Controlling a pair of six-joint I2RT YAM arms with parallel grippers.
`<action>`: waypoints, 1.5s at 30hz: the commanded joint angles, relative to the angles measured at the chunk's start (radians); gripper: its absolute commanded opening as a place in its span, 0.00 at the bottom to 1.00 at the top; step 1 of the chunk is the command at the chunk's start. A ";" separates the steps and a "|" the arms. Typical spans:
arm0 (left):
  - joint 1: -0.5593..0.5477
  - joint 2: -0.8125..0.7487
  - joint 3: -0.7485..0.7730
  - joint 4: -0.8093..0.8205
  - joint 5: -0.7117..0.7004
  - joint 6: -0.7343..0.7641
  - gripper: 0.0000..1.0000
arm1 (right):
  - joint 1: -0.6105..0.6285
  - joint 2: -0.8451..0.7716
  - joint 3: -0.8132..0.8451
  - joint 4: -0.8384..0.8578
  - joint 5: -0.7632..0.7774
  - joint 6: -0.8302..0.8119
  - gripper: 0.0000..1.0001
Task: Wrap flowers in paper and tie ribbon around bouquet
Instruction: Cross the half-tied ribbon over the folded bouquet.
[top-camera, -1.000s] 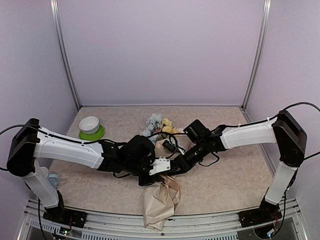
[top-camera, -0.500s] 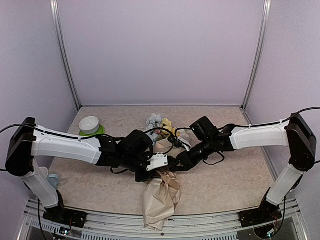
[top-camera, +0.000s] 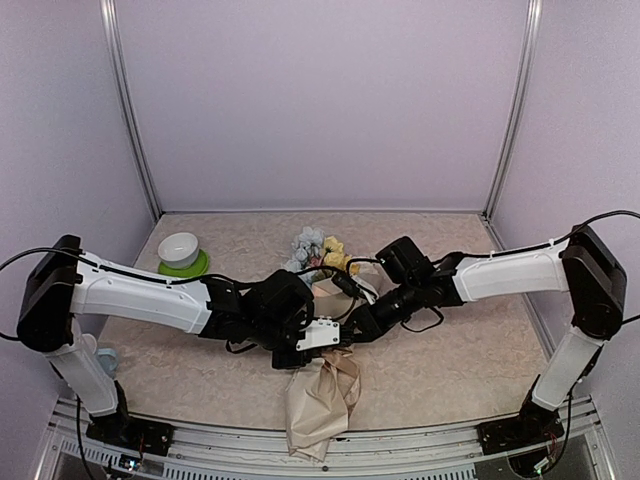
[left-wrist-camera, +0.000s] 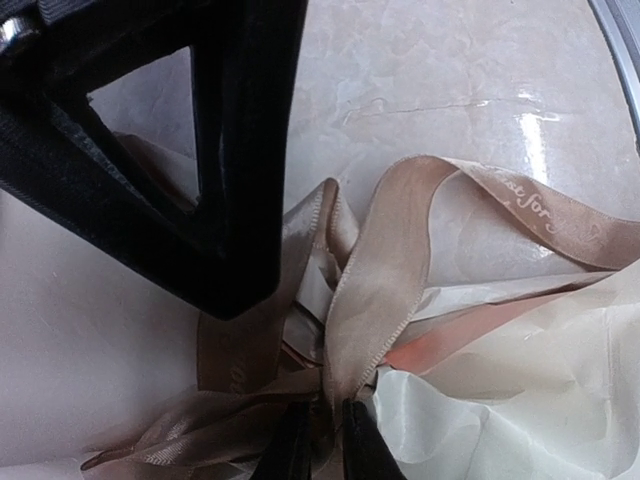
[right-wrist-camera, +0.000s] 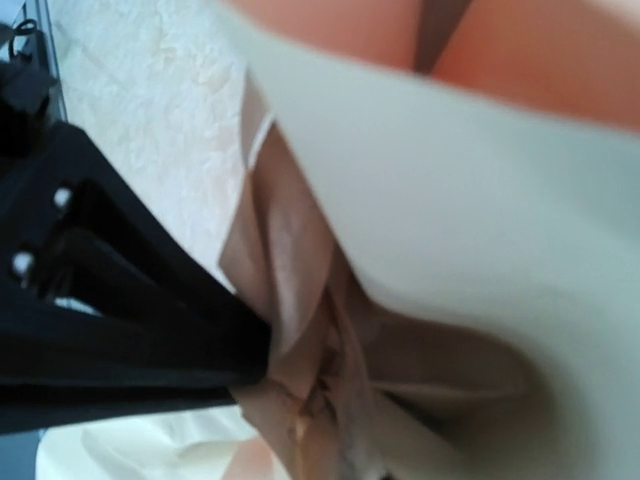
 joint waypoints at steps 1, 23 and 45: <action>-0.006 0.007 0.003 0.025 -0.034 0.010 0.12 | 0.013 0.022 -0.014 0.032 -0.017 0.008 0.22; 0.013 -0.041 -0.013 0.090 0.051 -0.165 0.00 | 0.022 -0.149 -0.143 0.175 0.052 0.162 0.15; 0.100 -0.165 -0.222 0.358 0.293 -0.462 0.00 | 0.141 -0.113 -0.321 0.616 0.141 0.304 0.24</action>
